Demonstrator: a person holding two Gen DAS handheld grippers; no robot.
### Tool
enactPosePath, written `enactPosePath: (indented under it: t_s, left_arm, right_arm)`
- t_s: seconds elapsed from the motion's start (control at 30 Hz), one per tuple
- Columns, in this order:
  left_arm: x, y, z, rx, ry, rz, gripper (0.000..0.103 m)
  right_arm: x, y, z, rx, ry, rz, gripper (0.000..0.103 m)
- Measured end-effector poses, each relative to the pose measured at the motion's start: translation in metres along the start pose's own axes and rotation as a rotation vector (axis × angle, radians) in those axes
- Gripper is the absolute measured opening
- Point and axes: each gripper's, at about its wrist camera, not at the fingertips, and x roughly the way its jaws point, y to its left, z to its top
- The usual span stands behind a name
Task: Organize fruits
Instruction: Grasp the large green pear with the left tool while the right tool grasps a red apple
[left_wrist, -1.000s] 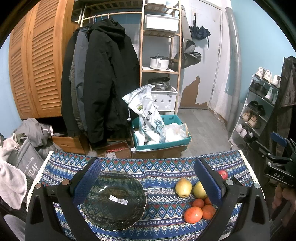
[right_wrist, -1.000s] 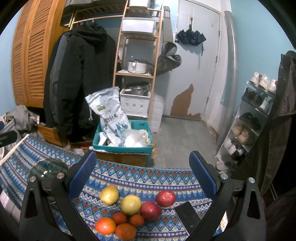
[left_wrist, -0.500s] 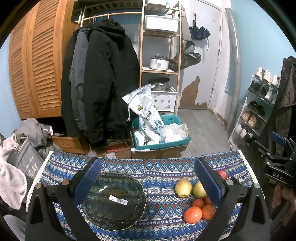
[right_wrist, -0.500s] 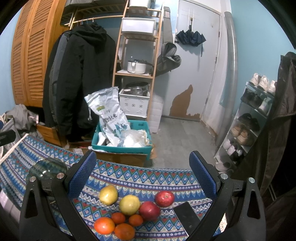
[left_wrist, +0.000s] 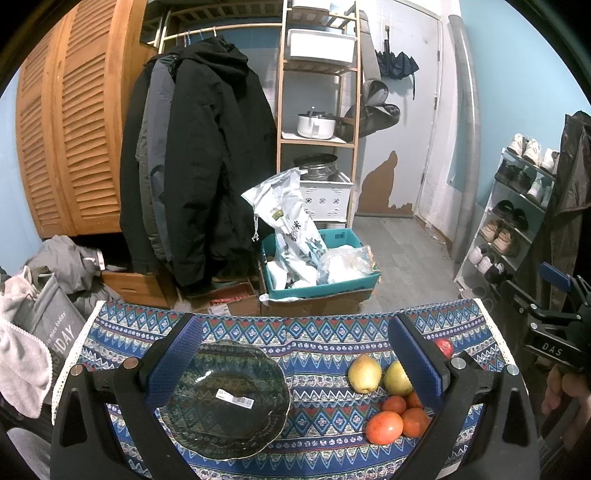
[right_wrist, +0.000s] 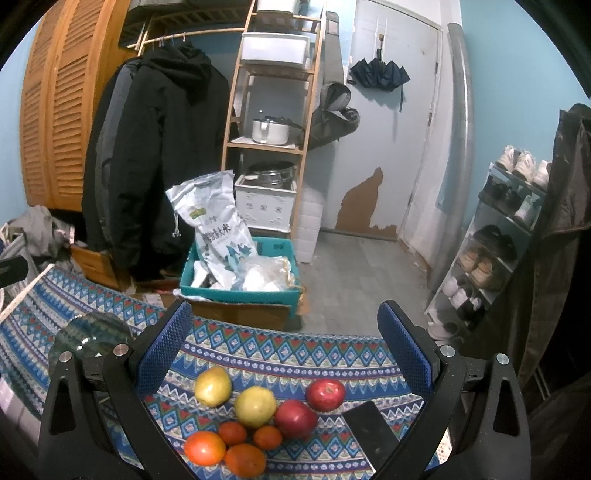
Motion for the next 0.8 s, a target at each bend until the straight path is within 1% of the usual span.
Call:
enactPosePath:
  t_s: [0.17,0.27,0.3,0.47,0.6,0.8]
  left_arm:
    - [0.009,-0.010,-0.001,0.020,0.014,-0.006,0.102]
    - [0.021,-0.017,-0.005,0.037,0.040,-0.009,0.102]
    - [0.026,-0.020,-0.007,0.044,0.048,-0.011,0.102]
    - [0.045,-0.029,-0.013,0.064,0.098,-0.024,0.102]
    - [0.063,-0.041,-0.018,0.102,0.138,-0.019,0.102]
    - [0.085,-0.050,-0.026,0.107,0.191,-0.040,0.102]
  right_arm:
    - [0.007,-0.007,-0.003,0.006,0.018,-0.016,0.099]
    - [0.014,-0.017,-0.005,0.025,0.041,-0.015,0.099]
    - [0.015,-0.013,-0.004,0.026,0.049,-0.014,0.099]
    - [0.030,-0.019,-0.008,0.038,0.098,-0.023,0.099]
    - [0.040,-0.025,-0.013,0.047,0.132,-0.026,0.099]
    - [0.058,-0.035,-0.018,0.073,0.183,-0.018,0.099]
